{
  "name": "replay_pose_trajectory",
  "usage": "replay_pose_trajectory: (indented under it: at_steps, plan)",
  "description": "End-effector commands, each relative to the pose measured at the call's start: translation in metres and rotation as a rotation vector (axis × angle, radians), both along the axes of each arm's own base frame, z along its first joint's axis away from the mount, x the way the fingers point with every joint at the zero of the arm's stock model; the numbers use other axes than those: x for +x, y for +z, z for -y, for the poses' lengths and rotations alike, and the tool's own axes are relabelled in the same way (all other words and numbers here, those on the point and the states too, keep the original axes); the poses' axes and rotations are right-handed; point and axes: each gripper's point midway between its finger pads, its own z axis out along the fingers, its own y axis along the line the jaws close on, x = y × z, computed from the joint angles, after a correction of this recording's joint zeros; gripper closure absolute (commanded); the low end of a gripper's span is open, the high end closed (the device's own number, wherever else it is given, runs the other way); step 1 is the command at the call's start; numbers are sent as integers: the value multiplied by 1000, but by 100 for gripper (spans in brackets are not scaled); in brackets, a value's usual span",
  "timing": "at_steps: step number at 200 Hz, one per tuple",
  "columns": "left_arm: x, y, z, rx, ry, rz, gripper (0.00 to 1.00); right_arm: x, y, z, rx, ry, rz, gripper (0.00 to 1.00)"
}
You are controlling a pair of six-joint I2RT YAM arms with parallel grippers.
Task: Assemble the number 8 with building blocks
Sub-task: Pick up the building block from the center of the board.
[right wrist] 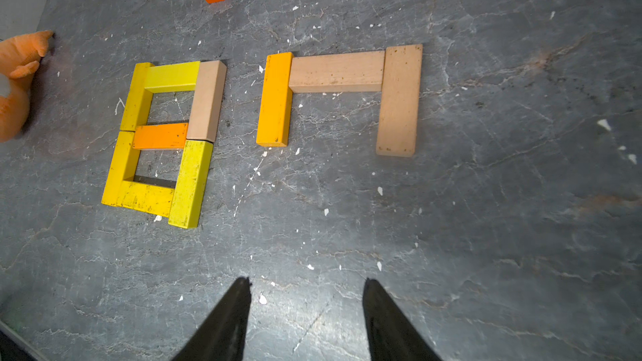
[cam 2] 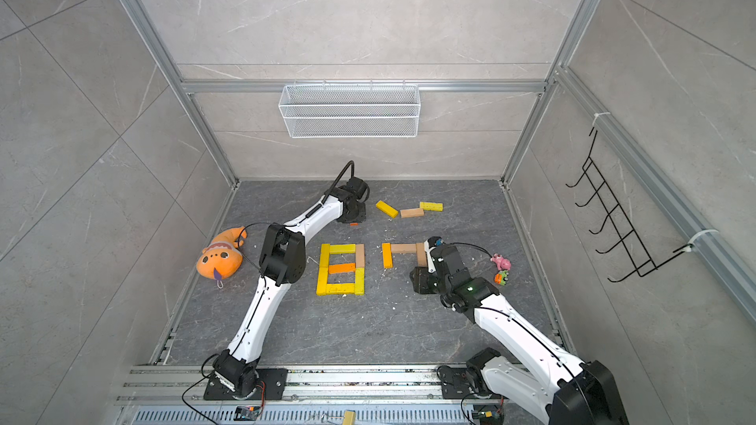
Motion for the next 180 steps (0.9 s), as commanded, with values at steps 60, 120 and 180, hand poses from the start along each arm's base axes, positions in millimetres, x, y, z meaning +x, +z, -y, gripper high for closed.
replay_pose_trajectory:
  at_steps: [60,120,180]
  plan:
    - [-43,88,-11,62,-147,102,73,-8,8,5,1,-16,9,45]
    - [-97,127,-3,29,-247,164,73,-11,17,5,15,-19,17,45]
    - [-177,120,48,10,-436,155,73,-28,23,13,55,-55,1,45]
